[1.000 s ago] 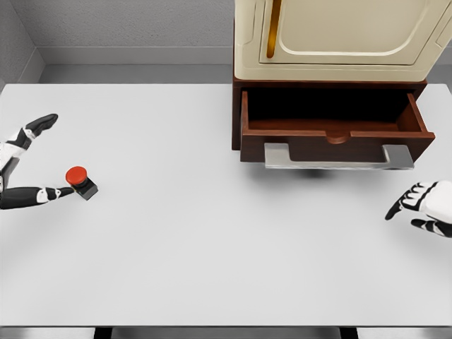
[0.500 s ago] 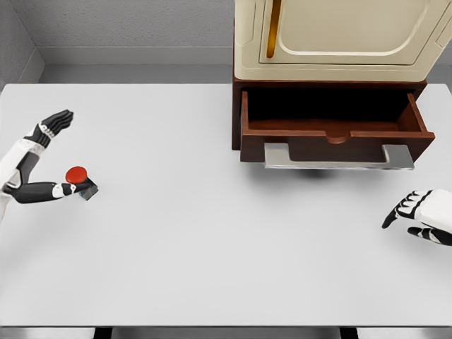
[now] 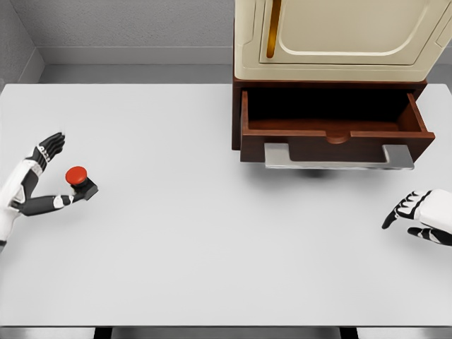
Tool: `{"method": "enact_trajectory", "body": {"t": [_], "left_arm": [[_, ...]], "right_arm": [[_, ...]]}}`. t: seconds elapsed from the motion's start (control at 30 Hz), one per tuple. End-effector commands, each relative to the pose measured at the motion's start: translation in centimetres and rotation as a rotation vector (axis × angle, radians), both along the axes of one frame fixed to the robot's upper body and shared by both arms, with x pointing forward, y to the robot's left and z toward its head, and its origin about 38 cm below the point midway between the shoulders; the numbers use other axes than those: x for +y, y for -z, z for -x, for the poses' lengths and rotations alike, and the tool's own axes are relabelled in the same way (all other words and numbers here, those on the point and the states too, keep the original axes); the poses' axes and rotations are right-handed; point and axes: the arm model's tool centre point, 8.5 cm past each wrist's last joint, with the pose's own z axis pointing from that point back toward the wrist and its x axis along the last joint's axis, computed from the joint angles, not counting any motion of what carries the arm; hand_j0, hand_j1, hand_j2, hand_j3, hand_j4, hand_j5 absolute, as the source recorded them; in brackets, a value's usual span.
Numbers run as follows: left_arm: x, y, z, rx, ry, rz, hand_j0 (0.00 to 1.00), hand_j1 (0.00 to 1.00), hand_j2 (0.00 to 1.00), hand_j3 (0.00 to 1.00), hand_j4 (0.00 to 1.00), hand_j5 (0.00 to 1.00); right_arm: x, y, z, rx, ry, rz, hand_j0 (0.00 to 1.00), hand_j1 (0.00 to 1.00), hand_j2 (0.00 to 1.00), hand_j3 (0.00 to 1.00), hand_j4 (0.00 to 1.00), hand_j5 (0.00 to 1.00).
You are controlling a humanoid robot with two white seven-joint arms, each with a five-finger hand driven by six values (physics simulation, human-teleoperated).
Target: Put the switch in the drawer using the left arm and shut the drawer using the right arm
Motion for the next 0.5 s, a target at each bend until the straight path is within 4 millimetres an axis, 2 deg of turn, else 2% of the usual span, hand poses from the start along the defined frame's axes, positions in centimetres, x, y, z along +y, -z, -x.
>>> {"method": "enact_trajectory", "body": {"t": [0.0,0.17,0.23,0.3,0.47], "left_arm": [[0.3,1.2,0.2,0.042,-0.026,0.008,1.00,1.00,1.00,1.00,1.00,1.00],[-0.5,1.8,0.1,0.059,-0.024,0.026,1.00,1.00,1.00,1.00,1.00,1.00],[-1.5,2.1,-0.3,0.062,-0.010,0.038,1.00,1.00,1.00,1.00,1.00,1.00],[-1.4,2.4,-0.8,0.115,-0.028,0.035,1.00,1.00,1.00,1.00,1.00,1.00],[-1.6,2.6,-0.8,0.117,-0.028,0.039,1.00,1.00,1.00,1.00,1.00,1.00]], "right_arm": [[0.0,0.0,0.0,0.003,0.001,-0.002,0.60,0.60,0.60,0.60,0.60,0.60],[0.0,0.0,0.0,0.003,0.001,-0.002,0.60,0.60,0.60,0.60,0.60,0.60],[0.0,0.0,0.0,0.005,0.001,-0.003,0.60,0.60,0.60,0.60,0.60,0.60],[0.0,0.0,0.0,0.006,0.001,-0.002,0.60,0.60,0.60,0.60,0.60,0.60],[0.0,0.1,0.0,0.011,-0.001,0.003,0.60,0.60,0.60,0.60,0.60,0.60]]}}
